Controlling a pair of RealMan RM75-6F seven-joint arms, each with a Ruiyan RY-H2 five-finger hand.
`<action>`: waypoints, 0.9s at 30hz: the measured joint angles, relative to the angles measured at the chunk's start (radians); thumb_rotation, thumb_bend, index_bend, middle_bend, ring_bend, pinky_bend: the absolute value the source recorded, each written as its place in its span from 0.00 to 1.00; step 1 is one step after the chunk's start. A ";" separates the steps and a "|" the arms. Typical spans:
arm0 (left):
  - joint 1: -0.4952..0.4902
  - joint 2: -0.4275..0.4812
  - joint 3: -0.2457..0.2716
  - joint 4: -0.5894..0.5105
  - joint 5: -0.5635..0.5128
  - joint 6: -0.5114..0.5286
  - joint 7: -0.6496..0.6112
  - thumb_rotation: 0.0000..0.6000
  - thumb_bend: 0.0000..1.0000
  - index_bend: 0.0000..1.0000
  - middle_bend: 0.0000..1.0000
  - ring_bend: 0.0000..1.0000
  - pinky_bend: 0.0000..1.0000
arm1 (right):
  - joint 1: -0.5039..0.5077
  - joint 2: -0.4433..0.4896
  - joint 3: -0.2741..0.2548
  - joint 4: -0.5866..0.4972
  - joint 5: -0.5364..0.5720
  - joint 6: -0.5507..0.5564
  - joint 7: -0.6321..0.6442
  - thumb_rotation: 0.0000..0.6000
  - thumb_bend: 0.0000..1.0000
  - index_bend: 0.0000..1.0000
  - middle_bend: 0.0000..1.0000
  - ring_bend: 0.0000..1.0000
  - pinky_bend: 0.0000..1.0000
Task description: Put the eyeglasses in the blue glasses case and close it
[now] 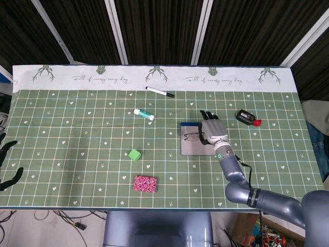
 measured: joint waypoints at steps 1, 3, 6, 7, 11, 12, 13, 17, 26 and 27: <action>0.000 0.000 0.000 0.000 0.000 0.000 0.001 1.00 0.32 0.15 0.00 0.00 0.00 | 0.003 -0.006 -0.002 0.013 -0.003 -0.004 0.005 1.00 0.48 0.70 0.00 0.01 0.14; 0.000 0.000 0.000 -0.001 0.001 0.000 0.001 1.00 0.32 0.15 0.00 0.00 0.00 | 0.006 -0.014 -0.006 0.030 -0.006 -0.010 0.010 1.00 0.48 0.70 0.00 0.01 0.14; 0.000 0.000 0.000 -0.001 0.000 0.001 0.002 1.00 0.32 0.15 0.00 0.00 0.00 | 0.011 -0.028 -0.010 0.055 -0.008 -0.016 0.017 1.00 0.48 0.70 0.00 0.01 0.14; 0.001 0.000 0.000 -0.001 -0.001 0.001 0.001 1.00 0.32 0.15 0.00 0.00 0.00 | 0.012 -0.033 -0.012 0.065 -0.008 -0.019 0.019 1.00 0.48 0.70 0.00 0.01 0.14; 0.001 0.001 -0.001 0.000 -0.003 0.000 -0.002 1.00 0.32 0.15 0.00 0.00 0.00 | 0.018 -0.047 -0.013 0.092 -0.005 -0.026 0.027 1.00 0.48 0.70 0.00 0.01 0.14; 0.001 0.001 -0.002 0.000 -0.004 -0.001 -0.003 1.00 0.32 0.15 0.00 0.00 0.00 | 0.019 -0.051 -0.013 0.097 -0.004 -0.027 0.027 1.00 0.48 0.70 0.00 0.01 0.14; 0.000 0.001 -0.002 0.000 -0.004 -0.001 -0.003 1.00 0.32 0.15 0.00 0.00 0.00 | 0.021 -0.055 -0.013 0.104 -0.003 -0.028 0.028 1.00 0.48 0.70 0.00 0.01 0.14; 0.000 0.001 -0.002 0.001 -0.005 -0.002 -0.004 1.00 0.32 0.15 0.00 0.00 0.00 | 0.029 -0.069 -0.013 0.129 0.005 -0.034 0.028 1.00 0.48 0.70 0.00 0.00 0.14; -0.001 0.002 -0.003 0.002 -0.007 -0.006 -0.006 1.00 0.32 0.15 0.00 0.00 0.00 | 0.049 -0.102 -0.005 0.181 0.032 -0.040 0.018 1.00 0.48 0.70 0.00 0.00 0.14; -0.001 0.003 -0.003 0.003 -0.007 -0.006 -0.006 1.00 0.32 0.15 0.00 0.00 0.00 | 0.050 -0.104 -0.004 0.184 0.036 -0.040 0.017 1.00 0.48 0.70 0.00 0.00 0.14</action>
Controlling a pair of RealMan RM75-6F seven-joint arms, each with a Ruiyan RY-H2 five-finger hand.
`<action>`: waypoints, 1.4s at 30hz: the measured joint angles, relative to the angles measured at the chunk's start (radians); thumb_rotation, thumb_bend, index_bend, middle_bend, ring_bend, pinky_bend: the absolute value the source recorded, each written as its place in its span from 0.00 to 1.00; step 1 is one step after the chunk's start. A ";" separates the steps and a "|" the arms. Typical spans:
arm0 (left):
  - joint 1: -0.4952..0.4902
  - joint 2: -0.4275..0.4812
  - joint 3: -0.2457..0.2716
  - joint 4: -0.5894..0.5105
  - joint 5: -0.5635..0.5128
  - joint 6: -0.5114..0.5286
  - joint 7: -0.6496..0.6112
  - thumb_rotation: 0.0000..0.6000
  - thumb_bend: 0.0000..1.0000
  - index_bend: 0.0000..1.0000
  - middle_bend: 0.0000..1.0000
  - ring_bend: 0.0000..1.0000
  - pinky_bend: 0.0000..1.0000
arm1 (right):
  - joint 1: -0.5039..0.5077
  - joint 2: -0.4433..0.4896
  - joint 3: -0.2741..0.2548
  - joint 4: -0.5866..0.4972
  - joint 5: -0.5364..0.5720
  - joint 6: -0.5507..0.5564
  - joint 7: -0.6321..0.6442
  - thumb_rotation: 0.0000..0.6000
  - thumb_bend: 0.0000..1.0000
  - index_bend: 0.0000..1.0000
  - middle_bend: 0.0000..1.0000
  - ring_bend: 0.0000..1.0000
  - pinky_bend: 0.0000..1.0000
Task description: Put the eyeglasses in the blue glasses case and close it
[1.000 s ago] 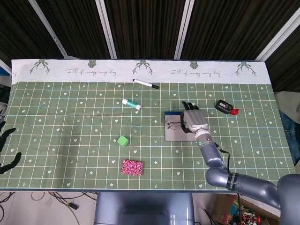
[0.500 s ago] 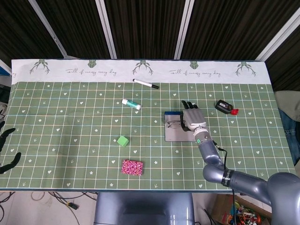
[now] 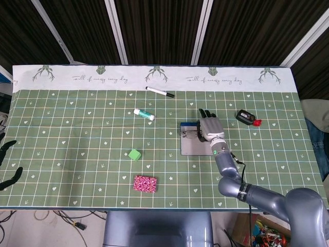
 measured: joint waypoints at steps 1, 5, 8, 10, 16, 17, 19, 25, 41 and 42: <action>0.000 0.000 0.000 0.000 0.000 0.000 0.000 1.00 0.32 0.15 0.00 0.00 0.00 | 0.002 -0.003 0.001 0.005 0.004 0.000 -0.003 1.00 0.48 0.70 0.00 0.00 0.14; 0.000 0.000 -0.002 0.001 -0.002 0.000 -0.002 1.00 0.32 0.15 0.00 0.00 0.00 | 0.007 -0.010 0.001 0.016 0.013 -0.003 -0.010 1.00 0.48 0.70 0.00 0.00 0.14; 0.000 0.001 -0.002 0.001 -0.002 0.000 -0.003 1.00 0.32 0.15 0.00 0.00 0.00 | 0.009 -0.014 0.000 0.023 0.019 -0.009 -0.012 1.00 0.48 0.70 0.00 0.00 0.14; 0.000 0.001 -0.002 0.001 -0.002 0.001 -0.003 1.00 0.32 0.15 0.00 0.00 0.00 | 0.011 -0.017 -0.001 0.028 0.021 -0.013 -0.014 1.00 0.48 0.70 0.00 0.00 0.14; 0.000 0.001 -0.003 0.000 -0.002 0.001 -0.004 1.00 0.32 0.15 0.00 0.00 0.00 | 0.020 -0.022 -0.002 0.042 0.025 -0.023 -0.021 1.00 0.48 0.70 0.00 0.00 0.14; 0.000 0.001 -0.003 0.001 -0.002 0.001 -0.004 1.00 0.32 0.15 0.00 0.00 0.00 | 0.021 -0.021 -0.001 0.042 0.026 -0.024 -0.021 1.00 0.48 0.70 0.00 0.00 0.14; 0.000 0.001 -0.003 0.001 -0.003 0.001 -0.004 1.00 0.32 0.15 0.00 0.00 0.00 | 0.022 -0.020 -0.001 0.044 0.029 -0.028 -0.023 1.00 0.48 0.70 0.00 0.00 0.14; 0.000 0.002 -0.003 0.001 -0.003 0.001 -0.005 1.00 0.32 0.15 0.00 0.00 0.00 | 0.023 -0.007 -0.004 0.038 0.049 -0.038 -0.035 1.00 0.48 0.70 0.00 0.00 0.14; 0.001 0.002 -0.003 0.001 -0.002 0.002 -0.002 1.00 0.32 0.15 0.00 0.00 0.00 | 0.025 0.017 -0.020 0.019 0.091 -0.056 -0.052 1.00 0.46 0.39 0.00 0.00 0.14; 0.001 0.002 -0.003 0.001 -0.002 0.002 -0.003 1.00 0.32 0.15 0.00 0.00 0.00 | 0.025 0.018 -0.020 0.018 0.094 -0.055 -0.053 1.00 0.46 0.38 0.00 0.00 0.14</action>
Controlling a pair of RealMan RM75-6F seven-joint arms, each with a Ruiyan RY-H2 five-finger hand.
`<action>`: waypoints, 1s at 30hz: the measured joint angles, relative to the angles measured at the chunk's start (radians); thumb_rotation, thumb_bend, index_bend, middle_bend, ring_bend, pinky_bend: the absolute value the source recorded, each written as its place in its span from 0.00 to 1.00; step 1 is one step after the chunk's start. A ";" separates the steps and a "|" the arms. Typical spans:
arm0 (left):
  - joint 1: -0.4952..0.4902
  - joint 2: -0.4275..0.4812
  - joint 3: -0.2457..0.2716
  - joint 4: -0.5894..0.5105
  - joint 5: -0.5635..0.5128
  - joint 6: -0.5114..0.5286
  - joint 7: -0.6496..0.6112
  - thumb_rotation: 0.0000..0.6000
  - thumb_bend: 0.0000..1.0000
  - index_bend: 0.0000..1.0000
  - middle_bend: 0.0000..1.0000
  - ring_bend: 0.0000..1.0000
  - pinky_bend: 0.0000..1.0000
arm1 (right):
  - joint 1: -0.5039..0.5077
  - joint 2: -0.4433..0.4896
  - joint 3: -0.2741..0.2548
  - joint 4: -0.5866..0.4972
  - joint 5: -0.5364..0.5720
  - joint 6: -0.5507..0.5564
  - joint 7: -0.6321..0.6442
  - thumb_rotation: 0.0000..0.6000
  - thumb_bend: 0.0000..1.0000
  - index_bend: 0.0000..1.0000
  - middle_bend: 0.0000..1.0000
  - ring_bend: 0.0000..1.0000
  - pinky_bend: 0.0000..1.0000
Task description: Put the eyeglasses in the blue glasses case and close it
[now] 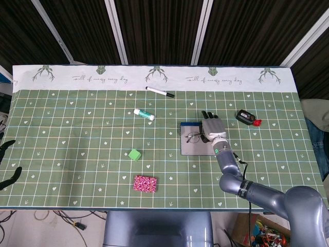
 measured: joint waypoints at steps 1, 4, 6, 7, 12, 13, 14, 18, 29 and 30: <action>0.000 0.000 0.000 0.000 0.000 0.001 0.000 1.00 0.32 0.15 0.00 0.00 0.00 | 0.001 0.001 0.000 -0.001 0.003 0.002 -0.002 1.00 0.46 0.37 0.00 0.00 0.14; 0.001 0.000 -0.001 -0.001 -0.001 0.001 -0.001 1.00 0.32 0.15 0.00 0.00 0.00 | 0.002 0.005 -0.002 -0.007 0.008 0.005 -0.005 1.00 0.46 0.35 0.00 0.00 0.14; 0.000 0.000 0.000 -0.001 -0.001 0.000 -0.001 1.00 0.32 0.15 0.00 0.00 0.00 | 0.002 0.007 -0.003 -0.013 0.012 0.009 -0.006 1.00 0.46 0.34 0.00 0.00 0.14; 0.000 0.001 0.000 0.000 0.000 -0.001 0.000 1.00 0.32 0.15 0.00 0.00 0.00 | 0.002 0.008 -0.003 -0.017 0.014 0.012 -0.008 1.00 0.46 0.34 0.00 0.00 0.14; 0.000 0.000 0.000 0.000 0.000 0.000 -0.001 1.00 0.32 0.15 0.00 0.00 0.00 | 0.001 0.015 0.001 -0.036 0.019 0.021 -0.002 1.00 0.46 0.30 0.00 0.00 0.14; 0.000 0.001 0.000 0.000 -0.001 0.000 -0.002 1.00 0.32 0.15 0.00 0.00 0.00 | 0.000 0.019 0.003 -0.045 0.017 0.024 0.003 1.00 0.46 0.29 0.00 0.00 0.14; 0.000 0.001 -0.001 0.000 -0.001 0.000 -0.003 1.00 0.32 0.15 0.00 0.00 0.00 | -0.002 0.023 0.004 -0.054 0.014 0.027 0.007 1.00 0.46 0.29 0.00 0.00 0.14; -0.001 0.000 0.000 0.002 -0.001 -0.003 -0.002 1.00 0.32 0.15 0.00 0.00 0.00 | -0.016 0.049 0.008 -0.114 -0.008 0.048 0.026 1.00 0.46 0.24 0.00 0.00 0.14; 0.001 0.000 0.003 -0.003 0.005 0.001 0.000 1.00 0.32 0.15 0.00 0.00 0.00 | -0.111 0.176 -0.038 -0.392 -0.176 0.181 0.074 1.00 0.43 0.19 0.08 0.05 0.14; 0.001 0.000 0.003 -0.003 0.005 0.001 0.001 1.00 0.32 0.15 0.00 0.00 0.00 | -0.121 0.187 -0.047 -0.413 -0.195 0.192 0.076 1.00 0.42 0.18 0.10 0.08 0.14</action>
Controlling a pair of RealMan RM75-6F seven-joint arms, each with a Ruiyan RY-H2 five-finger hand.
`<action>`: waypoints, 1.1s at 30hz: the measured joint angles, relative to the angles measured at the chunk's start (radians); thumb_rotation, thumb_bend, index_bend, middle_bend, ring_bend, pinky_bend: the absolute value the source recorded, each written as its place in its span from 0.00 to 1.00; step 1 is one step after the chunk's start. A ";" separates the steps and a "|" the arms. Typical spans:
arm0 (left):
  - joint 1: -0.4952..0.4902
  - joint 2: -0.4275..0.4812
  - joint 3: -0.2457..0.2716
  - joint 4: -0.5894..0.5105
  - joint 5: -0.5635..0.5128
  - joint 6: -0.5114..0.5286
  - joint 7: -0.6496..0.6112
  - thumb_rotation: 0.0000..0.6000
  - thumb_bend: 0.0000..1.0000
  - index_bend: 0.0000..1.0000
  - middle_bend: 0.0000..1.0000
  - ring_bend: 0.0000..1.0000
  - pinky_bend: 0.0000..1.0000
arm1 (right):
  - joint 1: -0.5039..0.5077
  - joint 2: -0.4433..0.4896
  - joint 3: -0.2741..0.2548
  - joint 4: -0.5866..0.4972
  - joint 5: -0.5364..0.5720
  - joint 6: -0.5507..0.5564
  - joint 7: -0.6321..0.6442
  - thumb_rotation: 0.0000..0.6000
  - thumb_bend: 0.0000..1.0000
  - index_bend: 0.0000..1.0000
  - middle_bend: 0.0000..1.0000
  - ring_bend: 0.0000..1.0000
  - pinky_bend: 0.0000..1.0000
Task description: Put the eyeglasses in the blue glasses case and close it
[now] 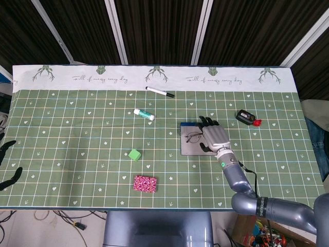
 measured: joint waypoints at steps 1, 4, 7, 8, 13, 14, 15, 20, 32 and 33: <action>0.000 0.000 0.001 0.000 0.001 0.000 0.001 1.00 0.32 0.15 0.00 0.00 0.00 | -0.012 0.017 -0.015 -0.025 -0.023 0.013 0.000 1.00 0.42 0.17 0.12 0.11 0.14; 0.000 0.000 0.002 -0.002 0.003 -0.001 0.003 1.00 0.32 0.15 0.00 0.00 0.00 | -0.037 0.053 -0.055 -0.075 -0.064 0.044 -0.016 1.00 0.42 0.16 0.20 0.21 0.15; 0.001 0.000 0.003 -0.003 0.005 0.001 0.004 1.00 0.32 0.15 0.00 0.00 0.00 | -0.053 0.068 -0.073 -0.106 -0.071 0.064 -0.034 1.00 0.44 0.15 0.34 0.35 0.27; 0.001 0.000 0.003 -0.004 0.005 0.001 0.004 1.00 0.32 0.15 0.00 0.00 0.00 | -0.055 0.070 -0.076 -0.110 -0.070 0.067 -0.040 1.00 0.46 0.13 0.41 0.41 0.34; 0.001 0.000 0.004 -0.005 0.005 0.001 0.006 1.00 0.32 0.15 0.00 0.00 0.00 | -0.057 0.069 -0.094 -0.112 -0.044 0.068 -0.078 1.00 0.49 0.10 0.63 0.61 0.57; 0.001 0.000 0.004 -0.005 0.004 0.000 0.006 1.00 0.32 0.15 0.00 0.00 0.00 | -0.056 0.067 -0.096 -0.112 -0.035 0.066 -0.084 1.00 0.49 0.10 0.66 0.63 0.60; 0.001 0.000 0.004 -0.005 0.004 -0.001 0.006 1.00 0.32 0.15 0.00 0.00 0.00 | -0.055 0.066 -0.097 -0.111 -0.025 0.063 -0.089 1.00 0.49 0.10 0.68 0.65 0.61; 0.000 0.001 0.004 -0.004 0.003 -0.003 0.005 1.00 0.32 0.15 0.00 0.00 0.00 | -0.047 0.056 -0.106 -0.101 0.021 0.052 -0.124 1.00 0.50 0.10 0.71 0.68 0.63; 0.000 0.002 0.005 -0.004 0.002 -0.006 0.005 1.00 0.32 0.15 0.00 0.00 0.00 | -0.026 0.015 -0.108 -0.066 0.108 0.040 -0.170 1.00 0.51 0.09 0.72 0.68 0.63; -0.001 0.002 0.005 -0.004 0.002 -0.006 0.005 1.00 0.32 0.15 0.00 0.00 0.00 | -0.025 0.011 -0.106 -0.063 0.112 0.040 -0.171 1.00 0.51 0.09 0.72 0.68 0.63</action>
